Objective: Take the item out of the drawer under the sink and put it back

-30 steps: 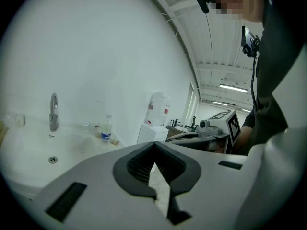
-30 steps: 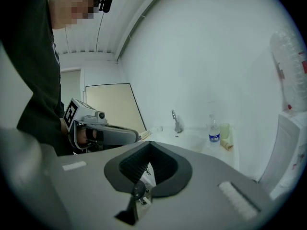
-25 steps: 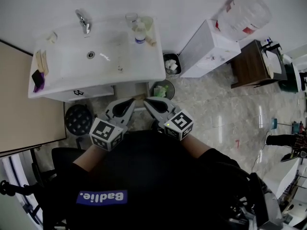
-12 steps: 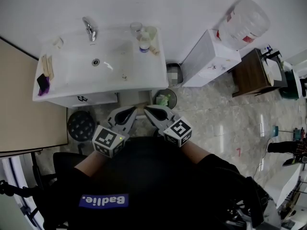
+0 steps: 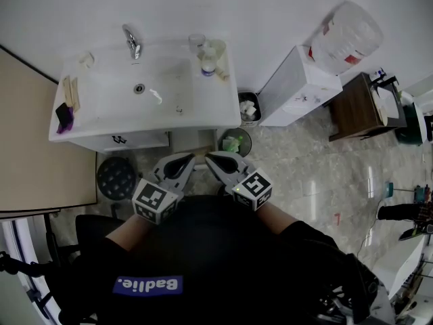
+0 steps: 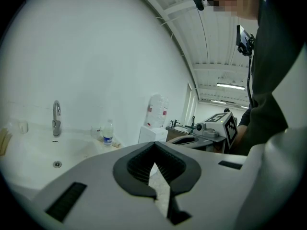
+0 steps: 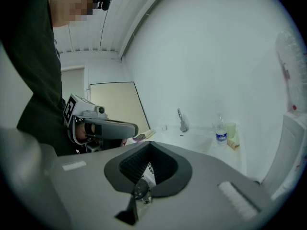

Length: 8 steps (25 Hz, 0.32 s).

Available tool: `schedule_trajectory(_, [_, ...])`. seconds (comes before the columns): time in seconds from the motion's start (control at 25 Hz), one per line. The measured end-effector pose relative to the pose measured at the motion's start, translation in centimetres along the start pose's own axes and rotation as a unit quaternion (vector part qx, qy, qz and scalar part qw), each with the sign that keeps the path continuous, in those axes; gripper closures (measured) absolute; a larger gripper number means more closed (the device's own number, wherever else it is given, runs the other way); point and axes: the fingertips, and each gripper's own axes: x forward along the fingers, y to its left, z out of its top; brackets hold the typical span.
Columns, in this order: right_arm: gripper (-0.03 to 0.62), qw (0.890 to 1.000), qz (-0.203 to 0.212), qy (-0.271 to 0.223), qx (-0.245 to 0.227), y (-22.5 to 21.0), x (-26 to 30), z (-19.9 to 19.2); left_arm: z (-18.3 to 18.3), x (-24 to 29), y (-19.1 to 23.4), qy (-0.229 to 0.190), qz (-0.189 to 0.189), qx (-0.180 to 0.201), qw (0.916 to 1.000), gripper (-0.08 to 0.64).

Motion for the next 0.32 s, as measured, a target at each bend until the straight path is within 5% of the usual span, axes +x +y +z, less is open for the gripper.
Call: schedule_trajectory(0.32, [0.591,1.000,-0.002,0.005,-0.003,0.61,-0.54,-0.17,0.15,-0.53,-0.30,-0.007,0.002,0.000,1.0000,0.554])
